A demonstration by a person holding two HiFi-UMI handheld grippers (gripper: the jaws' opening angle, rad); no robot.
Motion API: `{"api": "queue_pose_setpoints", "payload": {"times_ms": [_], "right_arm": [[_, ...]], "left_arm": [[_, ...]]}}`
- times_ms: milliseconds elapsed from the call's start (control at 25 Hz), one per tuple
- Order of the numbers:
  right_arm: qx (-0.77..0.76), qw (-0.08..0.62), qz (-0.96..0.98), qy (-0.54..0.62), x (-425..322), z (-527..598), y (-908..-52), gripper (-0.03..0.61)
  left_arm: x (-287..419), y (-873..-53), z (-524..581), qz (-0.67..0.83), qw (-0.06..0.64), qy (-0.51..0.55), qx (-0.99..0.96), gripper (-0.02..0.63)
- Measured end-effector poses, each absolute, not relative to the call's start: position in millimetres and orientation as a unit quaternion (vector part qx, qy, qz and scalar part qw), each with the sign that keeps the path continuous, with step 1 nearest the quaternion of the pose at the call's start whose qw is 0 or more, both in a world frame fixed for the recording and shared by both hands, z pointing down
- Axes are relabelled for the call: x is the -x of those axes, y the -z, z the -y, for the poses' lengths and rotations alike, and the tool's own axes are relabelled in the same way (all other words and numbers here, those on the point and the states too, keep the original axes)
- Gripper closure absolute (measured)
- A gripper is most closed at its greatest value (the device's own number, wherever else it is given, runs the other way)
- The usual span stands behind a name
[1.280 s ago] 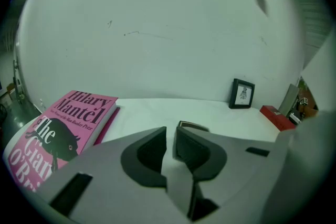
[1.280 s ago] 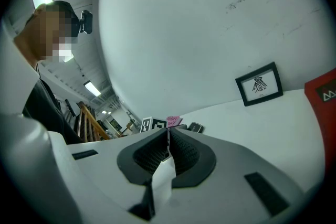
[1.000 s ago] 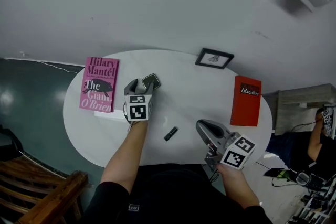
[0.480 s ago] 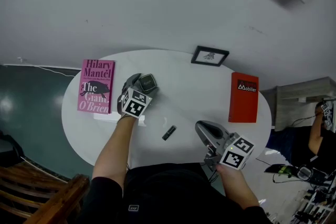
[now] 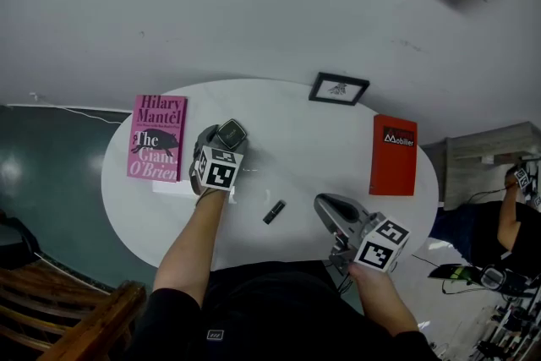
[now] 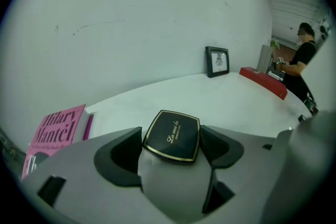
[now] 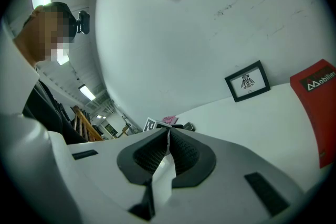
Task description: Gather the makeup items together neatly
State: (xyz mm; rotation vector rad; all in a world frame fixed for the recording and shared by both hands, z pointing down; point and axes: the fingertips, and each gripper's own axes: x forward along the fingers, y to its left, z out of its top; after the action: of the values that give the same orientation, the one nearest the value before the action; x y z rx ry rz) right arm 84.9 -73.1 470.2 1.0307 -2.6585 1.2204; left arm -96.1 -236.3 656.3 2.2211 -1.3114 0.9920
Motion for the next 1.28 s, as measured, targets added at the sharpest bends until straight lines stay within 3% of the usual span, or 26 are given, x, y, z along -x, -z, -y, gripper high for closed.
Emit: {"api": "queue_pose_setpoints", "payload": {"times_ms": [400, 600, 840, 960, 1280], "right_arm": [[-0.326, 0.020, 0.857, -0.399, -78.3, 68.6, -472.5, 0.541], [-0.328, 0.019, 0.856, -0.399, -78.6, 66.4, -473.2, 0.541], [-0.336, 0.016, 0.852, -0.401, -82.4, 64.5, -473.1, 0.541], [-0.338, 0.017, 0.851, -0.402, -81.8, 62.4, -475.4, 0.541], [-0.340, 0.019, 0.851, -0.400, -73.6, 56.5, -474.3, 0.541]], "left_arm": [[91.1, -646.4, 208.9, 0.490, 0.198, -0.324, -0.785, 0.264], [90.8, -646.7, 204.9, 0.505, 0.193, -0.336, -0.771, 0.314], [85.0, -648.6, 205.2, 0.507, 0.190, -0.336, -0.771, 0.291], [87.9, -649.2, 209.9, 0.517, 0.186, -0.333, -0.767, 0.322], [86.4, -647.0, 208.3, 0.550, 0.216, -0.310, -0.745, 0.324]]}}
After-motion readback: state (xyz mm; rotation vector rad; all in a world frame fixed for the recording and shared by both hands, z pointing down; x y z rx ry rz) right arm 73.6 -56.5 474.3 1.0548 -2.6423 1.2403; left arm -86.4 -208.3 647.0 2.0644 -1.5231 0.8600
